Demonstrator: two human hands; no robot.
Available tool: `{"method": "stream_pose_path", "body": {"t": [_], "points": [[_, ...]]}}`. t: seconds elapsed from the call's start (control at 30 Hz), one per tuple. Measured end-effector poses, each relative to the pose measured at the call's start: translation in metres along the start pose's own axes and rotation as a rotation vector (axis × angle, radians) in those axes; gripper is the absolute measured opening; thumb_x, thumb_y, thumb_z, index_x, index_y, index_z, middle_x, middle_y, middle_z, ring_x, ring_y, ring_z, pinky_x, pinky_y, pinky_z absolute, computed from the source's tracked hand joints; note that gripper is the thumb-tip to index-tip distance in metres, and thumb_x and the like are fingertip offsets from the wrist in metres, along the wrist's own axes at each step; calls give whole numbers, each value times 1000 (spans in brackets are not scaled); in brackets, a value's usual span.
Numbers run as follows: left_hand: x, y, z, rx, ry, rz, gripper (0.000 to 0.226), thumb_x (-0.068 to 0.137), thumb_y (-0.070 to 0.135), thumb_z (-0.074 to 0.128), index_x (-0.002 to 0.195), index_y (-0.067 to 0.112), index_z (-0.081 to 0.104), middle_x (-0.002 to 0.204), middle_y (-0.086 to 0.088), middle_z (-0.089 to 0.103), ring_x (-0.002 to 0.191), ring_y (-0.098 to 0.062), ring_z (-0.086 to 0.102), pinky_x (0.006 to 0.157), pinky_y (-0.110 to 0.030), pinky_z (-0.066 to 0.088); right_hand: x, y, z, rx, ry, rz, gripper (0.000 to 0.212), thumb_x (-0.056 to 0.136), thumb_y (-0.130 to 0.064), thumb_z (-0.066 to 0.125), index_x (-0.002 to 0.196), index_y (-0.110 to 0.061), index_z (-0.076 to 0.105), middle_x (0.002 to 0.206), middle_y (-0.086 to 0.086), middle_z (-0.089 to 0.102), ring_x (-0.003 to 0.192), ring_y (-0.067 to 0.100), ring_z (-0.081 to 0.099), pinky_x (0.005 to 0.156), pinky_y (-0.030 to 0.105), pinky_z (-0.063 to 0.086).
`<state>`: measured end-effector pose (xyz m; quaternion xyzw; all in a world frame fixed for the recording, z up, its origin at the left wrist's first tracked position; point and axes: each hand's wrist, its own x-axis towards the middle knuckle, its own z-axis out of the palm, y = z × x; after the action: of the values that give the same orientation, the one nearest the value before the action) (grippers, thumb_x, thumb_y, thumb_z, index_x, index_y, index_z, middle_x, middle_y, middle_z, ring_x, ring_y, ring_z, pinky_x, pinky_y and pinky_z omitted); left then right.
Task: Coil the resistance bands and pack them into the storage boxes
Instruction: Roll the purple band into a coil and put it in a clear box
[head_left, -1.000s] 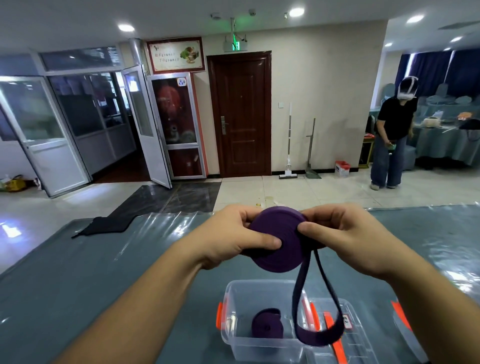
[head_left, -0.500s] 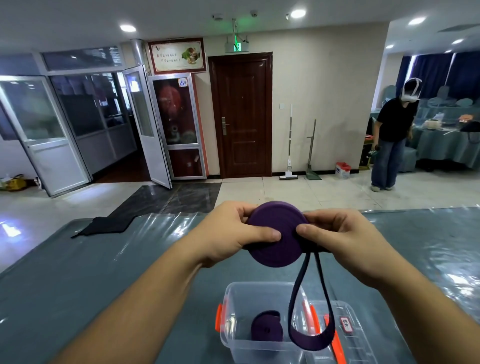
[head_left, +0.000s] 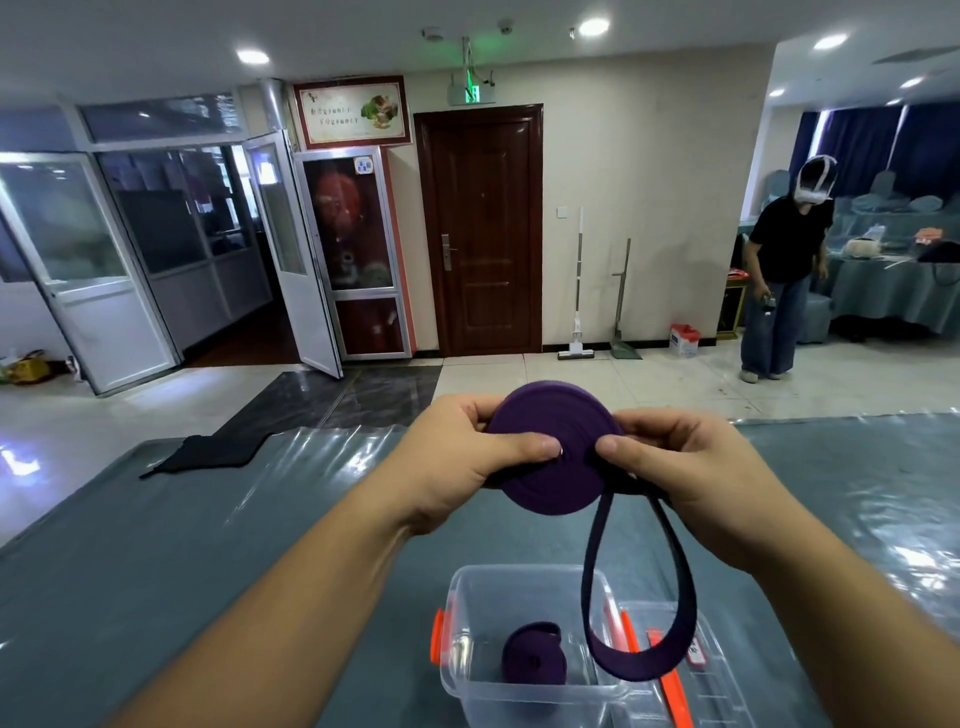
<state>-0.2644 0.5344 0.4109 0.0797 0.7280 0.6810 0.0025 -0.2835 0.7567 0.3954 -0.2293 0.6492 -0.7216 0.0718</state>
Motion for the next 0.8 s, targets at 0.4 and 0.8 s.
{"method": "stream_pose_path", "body": {"t": [0.4,0.8], "points": [[-1,1,0,20,-1,-14,31,78,1,84,106,12,76,98,-8,80,90,-23,78,73,-29,61,1,1,2,78,14,38,30,81,-9,69,110,0,76,105,22,77,94,31,77,79,29,62],[-3,-10,3,-157,-23,-91,49,71,14,83,118,7,72,110,-13,78,98,-26,76,83,-38,61,-4,4,6,151,19,54,29,85,-9,65,111,-1,77,108,23,77,97,33,76,80,31,62]]}}
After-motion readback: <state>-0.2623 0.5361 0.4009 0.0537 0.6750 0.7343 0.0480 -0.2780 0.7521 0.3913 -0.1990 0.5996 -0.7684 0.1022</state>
